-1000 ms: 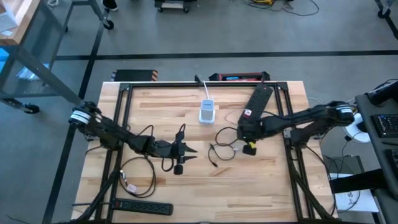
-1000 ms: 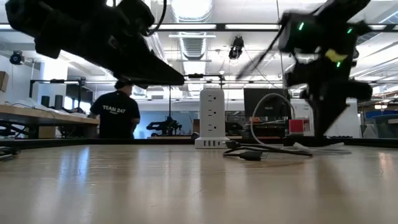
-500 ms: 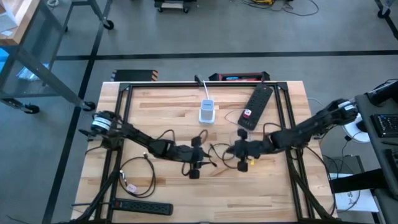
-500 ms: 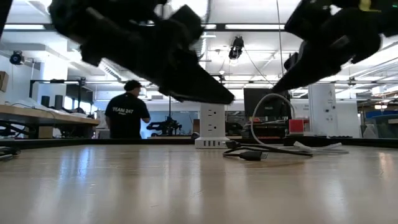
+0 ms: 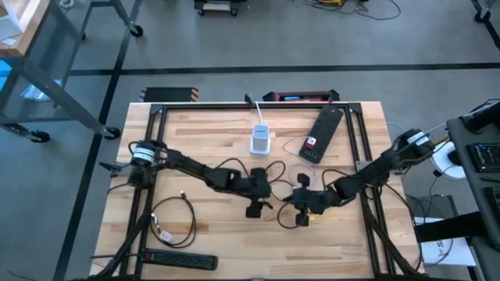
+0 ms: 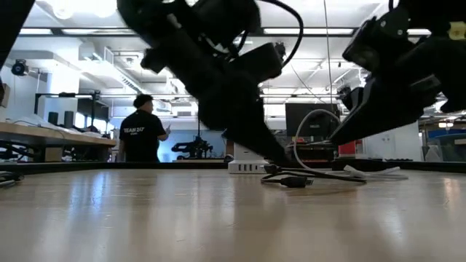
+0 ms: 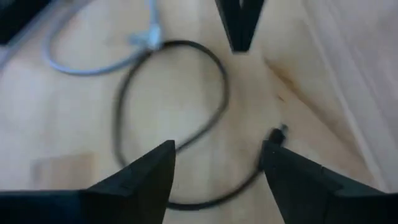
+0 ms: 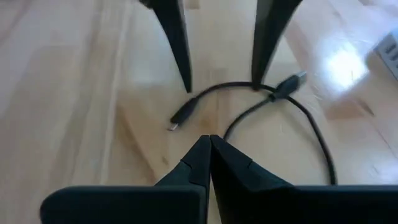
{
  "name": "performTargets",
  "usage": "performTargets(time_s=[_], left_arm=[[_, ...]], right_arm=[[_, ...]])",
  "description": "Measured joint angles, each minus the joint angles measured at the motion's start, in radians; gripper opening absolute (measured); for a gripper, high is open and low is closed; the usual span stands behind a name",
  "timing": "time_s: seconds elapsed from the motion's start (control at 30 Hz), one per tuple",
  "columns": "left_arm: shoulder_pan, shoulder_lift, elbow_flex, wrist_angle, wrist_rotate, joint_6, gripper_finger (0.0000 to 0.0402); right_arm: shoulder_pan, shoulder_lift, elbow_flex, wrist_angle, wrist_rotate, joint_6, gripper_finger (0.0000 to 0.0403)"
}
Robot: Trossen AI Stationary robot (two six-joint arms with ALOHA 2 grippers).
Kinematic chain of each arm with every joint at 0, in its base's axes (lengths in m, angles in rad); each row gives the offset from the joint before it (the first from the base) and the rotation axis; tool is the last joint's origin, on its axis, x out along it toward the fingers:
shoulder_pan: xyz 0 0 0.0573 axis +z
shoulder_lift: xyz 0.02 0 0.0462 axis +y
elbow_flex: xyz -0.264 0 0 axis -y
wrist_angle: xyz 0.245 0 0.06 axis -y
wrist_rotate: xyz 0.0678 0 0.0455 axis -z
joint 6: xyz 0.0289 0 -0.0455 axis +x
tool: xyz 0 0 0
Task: Insert USB
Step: Insert the right black charger cable into the white outlet extension
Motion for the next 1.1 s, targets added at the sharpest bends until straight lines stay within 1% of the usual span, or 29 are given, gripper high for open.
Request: performTargets(time_s=[0.07,0.13,0.2,0.27,0.37,0.47,0.53,0.6,0.67,0.73,0.8,0.87,0.93,1.03,1.1], left_arm=[[0.015,-0.025,0.019,-0.09,-0.001,0.014,0.0232],[0.032,-0.047,0.033,-0.173,-0.004,0.039,0.0235],[0.046,-0.09,0.017,-0.219,-0.005,0.062,0.0235],[0.061,-0.134,-0.012,-0.217,-0.005,0.073,0.0232],[0.073,-0.208,-0.09,-0.183,-0.005,0.082,0.0225],[0.074,-0.271,-0.195,-0.068,-0.005,0.079,0.0217],[0.072,-0.307,-0.283,0.02,0.001,0.071,0.0211],[0.072,-0.334,-0.367,0.179,0.005,0.066,0.0206],[0.072,-0.36,-0.453,0.279,0.004,0.063,0.0201],[0.076,-0.371,-0.51,0.4,0.004,0.069,0.0196],[0.076,-0.392,-0.566,0.454,0.004,0.08,0.0193],[0.077,-0.392,-0.592,0.517,0.004,0.082,0.0189],[0.077,-0.407,-0.623,0.524,0.004,0.084,0.0186],[0.077,-0.408,-0.646,0.552,0.004,0.087,0.0181],[0.077,-0.416,-0.678,0.546,0.003,0.099,0.0177]], right_arm=[[-0.001,0.038,0.016,0.067,0.061,0.005,0.0],[-0.006,0.073,0.035,0.084,0.101,-0.006,0.0],[-0.018,0.113,0.065,0.079,0.107,-0.032,0.0003],[-0.029,0.148,0.093,0.084,0.108,-0.068,0.0014],[-0.045,0.194,0.148,0.09,0.152,-0.114,0.0047],[-0.059,0.213,0.175,0.07,0.213,-0.141,0.0089],[-0.076,0.226,0.194,0.087,0.214,-0.118,0.0116],[-0.101,0.236,0.196,0.075,0.224,-0.079,0.0139],[-0.123,0.266,0.207,0.085,0.222,-0.052,0.0156],[-0.142,0.287,0.205,0.066,0.222,-0.036,0.0167],[-0.166,0.32,0.217,0.087,0.192,-0.013,0.0172],[-0.191,0.339,0.216,0.057,0.16,0.016,0.0173],[-0.218,0.37,0.228,0.06,0.125,0.058,0.0168],[-0.243,0.381,0.231,0.046,0.103,0.103,0.0153],[-0.251,0.388,0.232,0.05,0.102,0.112,0.0133]])
